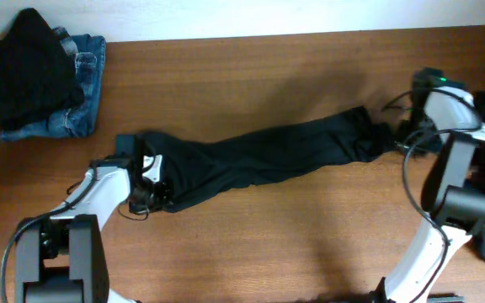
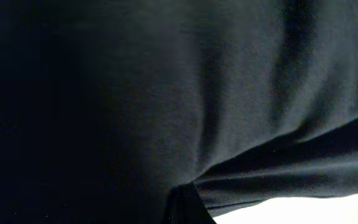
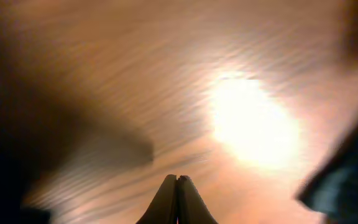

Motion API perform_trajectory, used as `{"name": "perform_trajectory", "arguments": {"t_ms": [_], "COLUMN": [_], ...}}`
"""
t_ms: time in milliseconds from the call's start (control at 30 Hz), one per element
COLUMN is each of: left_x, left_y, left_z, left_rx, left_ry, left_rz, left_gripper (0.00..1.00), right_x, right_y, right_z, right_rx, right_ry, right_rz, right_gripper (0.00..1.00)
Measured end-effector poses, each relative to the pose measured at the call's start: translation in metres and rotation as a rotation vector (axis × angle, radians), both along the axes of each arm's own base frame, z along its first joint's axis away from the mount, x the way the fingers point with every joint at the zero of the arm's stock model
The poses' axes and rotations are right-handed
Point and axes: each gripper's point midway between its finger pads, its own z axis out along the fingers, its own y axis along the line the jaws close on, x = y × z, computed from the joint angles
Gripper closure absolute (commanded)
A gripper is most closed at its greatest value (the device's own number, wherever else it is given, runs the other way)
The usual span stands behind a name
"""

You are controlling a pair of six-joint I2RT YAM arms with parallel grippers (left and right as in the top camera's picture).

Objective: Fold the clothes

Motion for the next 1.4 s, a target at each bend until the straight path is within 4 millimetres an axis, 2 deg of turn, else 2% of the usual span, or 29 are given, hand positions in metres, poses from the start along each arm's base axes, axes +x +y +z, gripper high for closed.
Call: {"name": "perform_trajectory", "arguments": {"t_ms": [133,233,300,433,500,600,700,733,867,933,1033,1133,1400], "left_x": [-0.005,-0.008,-0.01,-0.005,0.008,0.021,0.024,0.024,0.028,0.028,0.029,0.029,0.03], "left_y": [0.017,0.031,0.037,0.049,0.052,0.055,0.057,0.057,0.057,0.057,0.057,0.058,0.058], "left_z": [0.001,0.001,0.002,0.01,0.018,0.025,0.026,0.026,0.026,0.026,0.026,0.026,0.026], "left_rx": [0.022,0.069,0.099,0.162,0.178,0.191,0.197,0.198,0.201,0.201,0.201,0.201,0.201], "left_ry": [0.038,0.075,0.096,0.123,0.092,0.053,0.043,0.042,0.028,0.026,0.023,0.022,0.02], "left_rz": [0.05,0.069,0.073,0.073,0.076,0.08,0.081,0.081,0.082,0.083,0.083,0.083,0.083], "left_gripper": [0.99,0.99,0.99,0.99,0.99,0.99,0.99,0.99,0.99,0.99,0.99,0.99,0.99], "right_x": [-0.02,-0.028,-0.028,-0.01,-0.001,0.012,0.018,0.02,0.024,0.026,0.026,0.022,0.019], "right_y": [-0.029,-0.036,-0.032,-0.011,0.015,0.063,0.107,0.132,0.185,0.217,0.241,0.253,0.248], "right_z": [0.002,0.002,0.003,0.012,0.023,0.053,0.079,0.087,0.09,0.09,0.088,0.08,0.036], "right_rx": [-0.029,-0.022,0.006,0.127,0.263,0.46,0.573,0.618,0.681,0.684,0.656,0.62,0.583], "right_ry": [0.014,0.023,0.018,-0.047,-0.098,-0.189,-0.238,-0.245,-0.234,-0.225,-0.2,-0.151,-0.019], "right_rz": [-0.119,-0.159,-0.167,-0.116,-0.034,0.149,0.328,0.426,0.636,0.756,0.831,0.85,0.765], "right_gripper": [0.96,0.96,0.96,0.96,0.96,0.96,0.96,0.96,0.96,0.95,0.95,0.95,0.95]}}
